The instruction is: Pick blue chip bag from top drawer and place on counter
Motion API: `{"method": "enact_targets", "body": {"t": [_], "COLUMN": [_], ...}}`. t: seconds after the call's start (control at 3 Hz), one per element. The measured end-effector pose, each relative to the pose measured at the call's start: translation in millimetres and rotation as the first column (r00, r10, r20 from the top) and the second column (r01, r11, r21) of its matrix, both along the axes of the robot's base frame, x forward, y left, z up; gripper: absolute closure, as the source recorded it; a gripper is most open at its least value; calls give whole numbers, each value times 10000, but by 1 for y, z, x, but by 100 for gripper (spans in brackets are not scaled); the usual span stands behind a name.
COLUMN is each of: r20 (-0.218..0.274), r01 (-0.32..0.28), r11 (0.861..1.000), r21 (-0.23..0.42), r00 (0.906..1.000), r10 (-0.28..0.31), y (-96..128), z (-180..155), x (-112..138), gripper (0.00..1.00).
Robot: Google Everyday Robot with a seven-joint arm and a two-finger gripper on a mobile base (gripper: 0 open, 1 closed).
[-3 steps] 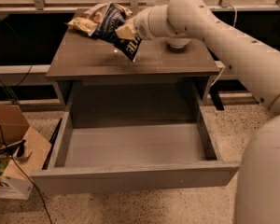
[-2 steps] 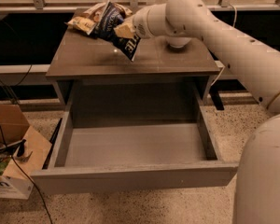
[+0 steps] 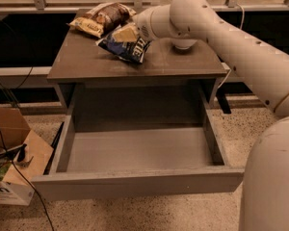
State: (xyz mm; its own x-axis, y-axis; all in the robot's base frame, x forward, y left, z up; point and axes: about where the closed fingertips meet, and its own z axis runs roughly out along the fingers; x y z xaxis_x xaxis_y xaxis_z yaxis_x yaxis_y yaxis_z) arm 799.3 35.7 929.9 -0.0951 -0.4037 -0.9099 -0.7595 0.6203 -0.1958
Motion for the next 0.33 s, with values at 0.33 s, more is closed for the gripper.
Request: {"method": "enact_targets", "body": {"t": [0.33], "r20": [-12], "r01": [-18], "r11": [10000], "r21": [0], "r00": [10000], "r10": [18], "y": [1], "z": [-1], "x": [0], "gripper": [0]}}
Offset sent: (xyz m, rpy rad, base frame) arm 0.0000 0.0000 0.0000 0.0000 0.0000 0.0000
